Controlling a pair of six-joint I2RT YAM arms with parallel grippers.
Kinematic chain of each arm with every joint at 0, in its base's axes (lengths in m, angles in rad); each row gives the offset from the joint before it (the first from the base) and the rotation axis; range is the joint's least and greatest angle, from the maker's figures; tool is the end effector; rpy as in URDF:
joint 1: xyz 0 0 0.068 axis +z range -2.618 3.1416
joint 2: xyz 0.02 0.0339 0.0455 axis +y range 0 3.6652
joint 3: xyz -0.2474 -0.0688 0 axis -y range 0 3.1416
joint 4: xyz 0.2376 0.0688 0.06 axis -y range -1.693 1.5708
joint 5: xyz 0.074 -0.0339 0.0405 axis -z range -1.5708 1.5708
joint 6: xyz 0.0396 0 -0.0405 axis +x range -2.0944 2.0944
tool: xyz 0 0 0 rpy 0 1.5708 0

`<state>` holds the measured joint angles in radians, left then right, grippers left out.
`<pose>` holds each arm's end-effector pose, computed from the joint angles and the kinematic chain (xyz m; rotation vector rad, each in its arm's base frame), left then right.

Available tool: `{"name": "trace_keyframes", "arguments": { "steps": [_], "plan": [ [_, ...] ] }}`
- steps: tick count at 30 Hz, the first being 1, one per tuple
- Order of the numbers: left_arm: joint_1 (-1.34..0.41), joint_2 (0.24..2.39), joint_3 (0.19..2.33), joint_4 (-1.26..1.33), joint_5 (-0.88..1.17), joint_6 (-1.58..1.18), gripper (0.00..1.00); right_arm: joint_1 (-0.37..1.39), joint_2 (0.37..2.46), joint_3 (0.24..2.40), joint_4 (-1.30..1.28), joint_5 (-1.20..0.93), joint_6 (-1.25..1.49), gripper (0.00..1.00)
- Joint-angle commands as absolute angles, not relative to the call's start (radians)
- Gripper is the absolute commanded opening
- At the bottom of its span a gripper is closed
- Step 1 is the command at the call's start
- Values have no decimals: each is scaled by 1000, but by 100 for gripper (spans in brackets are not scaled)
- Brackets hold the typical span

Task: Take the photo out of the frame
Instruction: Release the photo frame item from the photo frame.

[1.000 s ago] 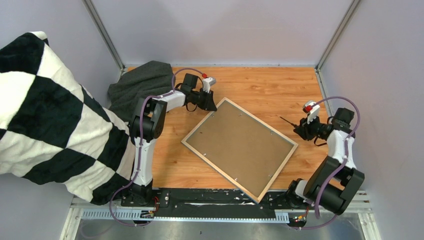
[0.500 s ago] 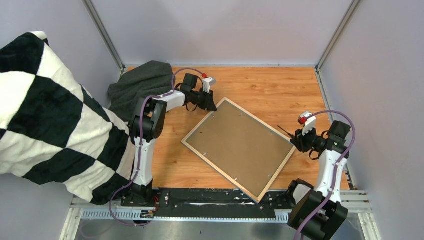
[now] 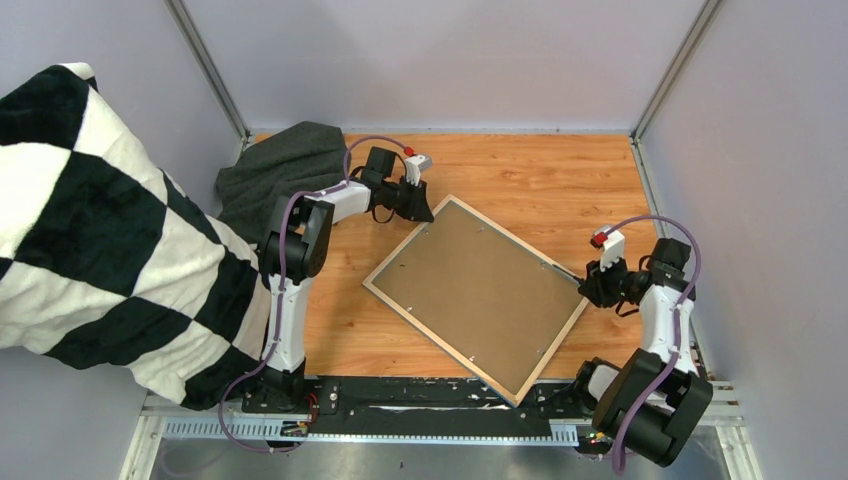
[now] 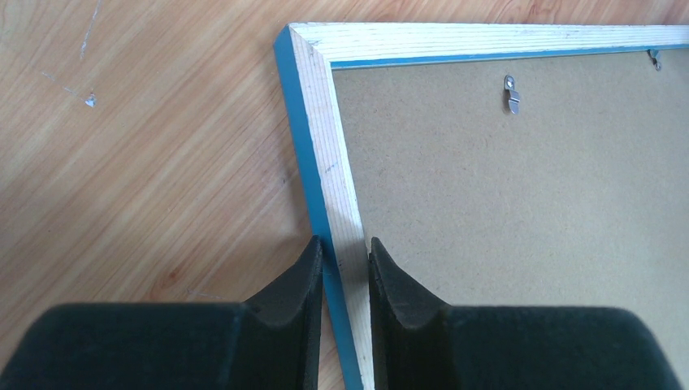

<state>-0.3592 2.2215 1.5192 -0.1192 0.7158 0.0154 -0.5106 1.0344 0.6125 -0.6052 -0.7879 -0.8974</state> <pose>0.4222 -0.1863 0.1266 0.7721 2.2301 -1.0174 0.1774 -0.0672 0.1964 -0.6794 2.1302 0.3030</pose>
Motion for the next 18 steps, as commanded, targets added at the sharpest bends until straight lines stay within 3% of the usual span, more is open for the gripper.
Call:
{"name": "trace_keyframes", "arguments": {
  "steps": [1, 18],
  "plan": [
    [-383, 2293, 1467, -241, 712, 28, 0, -475, 1043, 631, -627, -756, -902, 0],
    [-383, 2295, 1468, -241, 712, 29, 0, -397, 1107, 652, -580, -676, -871, 0]
  ]
}}
